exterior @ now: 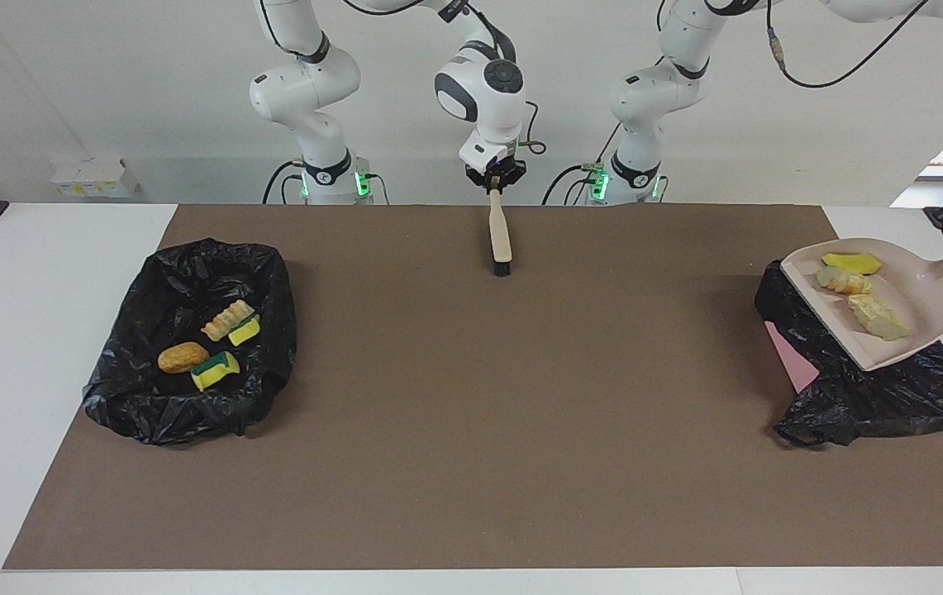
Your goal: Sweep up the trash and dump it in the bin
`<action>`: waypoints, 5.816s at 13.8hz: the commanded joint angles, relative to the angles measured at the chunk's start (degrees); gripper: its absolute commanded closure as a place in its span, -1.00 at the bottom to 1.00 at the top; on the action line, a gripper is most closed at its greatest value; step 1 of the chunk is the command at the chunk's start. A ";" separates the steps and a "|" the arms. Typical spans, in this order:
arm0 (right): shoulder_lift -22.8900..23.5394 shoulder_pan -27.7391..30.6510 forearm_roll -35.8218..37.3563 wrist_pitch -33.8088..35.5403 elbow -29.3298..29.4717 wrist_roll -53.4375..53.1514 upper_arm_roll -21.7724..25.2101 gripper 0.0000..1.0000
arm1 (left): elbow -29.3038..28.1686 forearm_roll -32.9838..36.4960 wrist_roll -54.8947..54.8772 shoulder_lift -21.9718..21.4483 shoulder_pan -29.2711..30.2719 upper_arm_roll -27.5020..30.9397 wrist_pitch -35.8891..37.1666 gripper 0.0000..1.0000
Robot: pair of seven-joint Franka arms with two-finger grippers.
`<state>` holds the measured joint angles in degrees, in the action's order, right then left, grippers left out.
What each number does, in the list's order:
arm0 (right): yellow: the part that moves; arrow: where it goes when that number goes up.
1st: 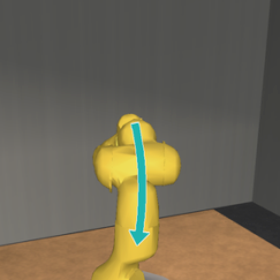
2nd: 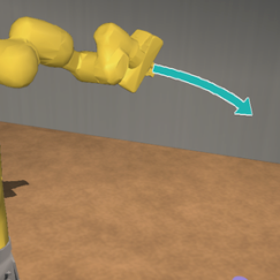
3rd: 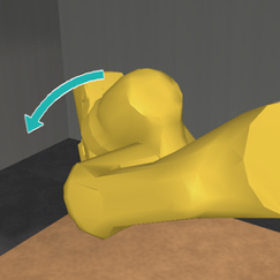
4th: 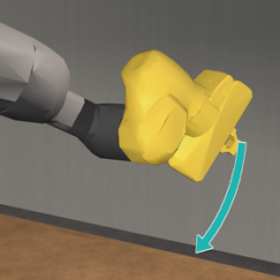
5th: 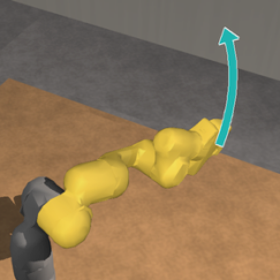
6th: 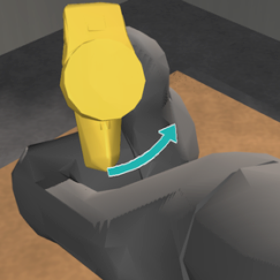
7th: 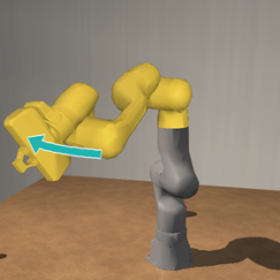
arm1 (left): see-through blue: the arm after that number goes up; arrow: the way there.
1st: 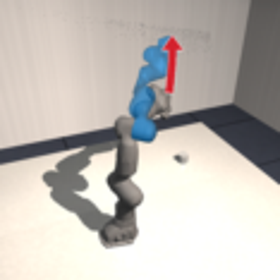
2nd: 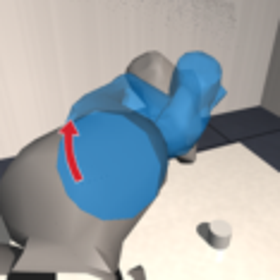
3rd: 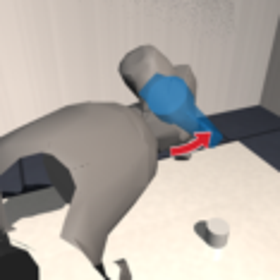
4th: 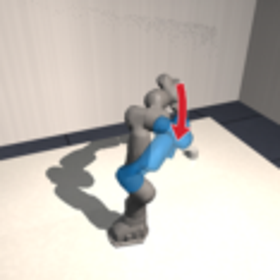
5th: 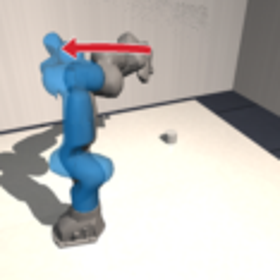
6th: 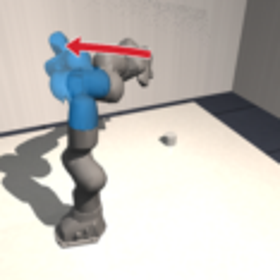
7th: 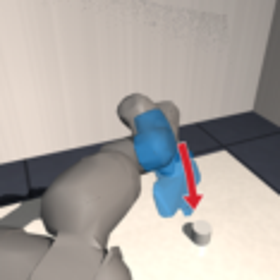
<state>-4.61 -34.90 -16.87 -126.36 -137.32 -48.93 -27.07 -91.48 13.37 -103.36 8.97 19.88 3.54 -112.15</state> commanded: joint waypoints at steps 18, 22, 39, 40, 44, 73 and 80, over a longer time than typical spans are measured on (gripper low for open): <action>-0.66 28.81 0.34 20.70 21.55 16.92 0.70 -1.00 | -14.17 52.02 18.28 -8.79 -1.69 -0.46 -12.68 1.00; -0.40 34.62 3.86 26.87 29.73 20.10 0.70 -1.00 | -14.17 43.70 19.68 -10.38 -5.20 -0.99 -8.28 1.00; 3.99 29.01 18.10 41.11 51.54 30.11 23.63 -1.00 | -14.34 -0.53 70.27 -11.79 -26.98 -1.35 16.07 1.00; 4.08 29.10 18.02 41.28 51.72 30.99 23.81 -1.00 | -14.34 -2.89 74.40 -11.87 -29.00 -1.35 17.13 1.00; 3.82 29.62 17.84 40.94 51.11 31.26 23.82 -1.00 | -14.69 -8.26 94.08 -12.67 -37.62 -1.35 16.70 1.00; 3.56 33.58 16.96 40.50 50.05 44.10 24.17 -1.00 | -14.26 -18.56 128.85 1.93 -53.74 -1.17 -3.79 -1.00; 3.56 33.58 16.96 40.14 50.05 44.01 24.17 -1.00 | -10.49 -18.65 120.78 -2.56 -42.58 -0.99 2.44 -1.00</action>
<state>-1.10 -2.00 0.67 -86.22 -87.44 -6.32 -2.75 -103.32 -4.56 21.36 7.31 -25.84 2.96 -113.03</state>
